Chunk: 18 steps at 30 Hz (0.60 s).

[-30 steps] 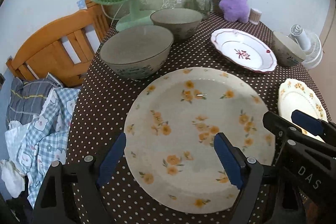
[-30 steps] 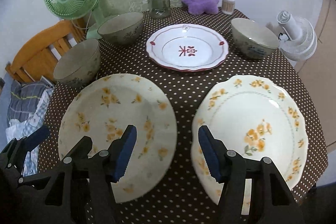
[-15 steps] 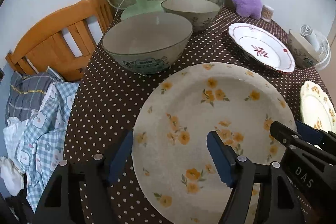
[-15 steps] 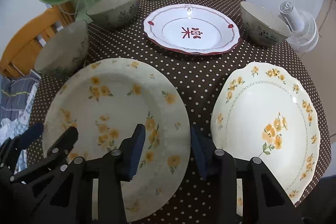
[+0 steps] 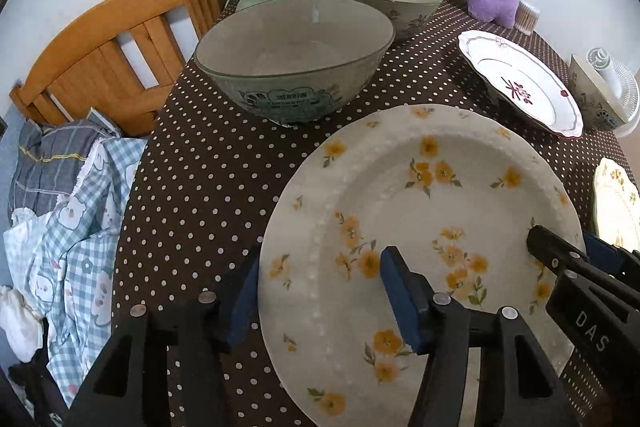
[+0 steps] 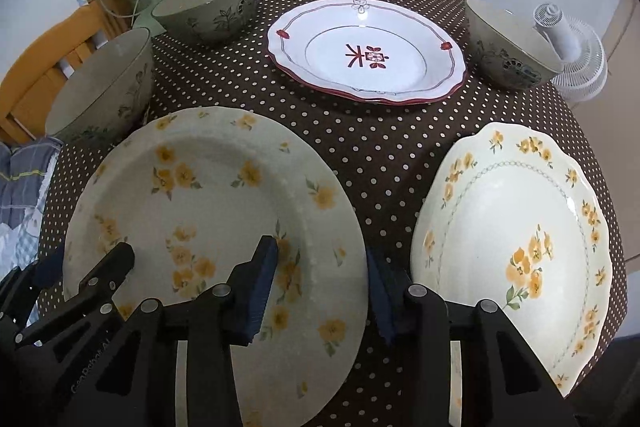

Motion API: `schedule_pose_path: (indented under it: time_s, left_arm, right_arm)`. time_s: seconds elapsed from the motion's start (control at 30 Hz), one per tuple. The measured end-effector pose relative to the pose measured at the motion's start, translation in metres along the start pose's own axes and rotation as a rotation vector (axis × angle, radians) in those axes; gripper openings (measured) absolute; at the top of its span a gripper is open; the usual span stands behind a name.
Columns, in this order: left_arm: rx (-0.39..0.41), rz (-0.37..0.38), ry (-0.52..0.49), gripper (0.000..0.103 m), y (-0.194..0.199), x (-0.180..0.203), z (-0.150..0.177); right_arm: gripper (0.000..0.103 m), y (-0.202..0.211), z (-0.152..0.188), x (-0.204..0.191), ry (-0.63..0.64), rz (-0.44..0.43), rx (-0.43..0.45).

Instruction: Organize plates and bowls

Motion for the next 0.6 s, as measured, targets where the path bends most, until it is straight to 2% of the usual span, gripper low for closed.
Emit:
schedule_pose_path:
  time_s: [0.3, 0.6]
  left_arm:
    - [-0.026, -0.006, -0.03, 0.059, 0.008, 0.002, 0.01]
    - [-0.05, 0.018, -0.002, 0.058, 0.025, 0.0, 0.019]
  right_arm:
    - [0.048, 0.005, 0.003, -0.001, 0.011, 0.012, -0.035]
    - [0.047, 0.026, 0.013, 0.0, 0.029, 0.03, -0.038]
Point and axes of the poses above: each gripper's, at about its wrist camera, not at the fingertips, and y roughly against the way its jaws point, x to its right, z to its underside, the point moved 4 cm from there along -y, roughly the way its jaws point, and after that the axes turned 8 degrees about y, right-handed, at the moved point
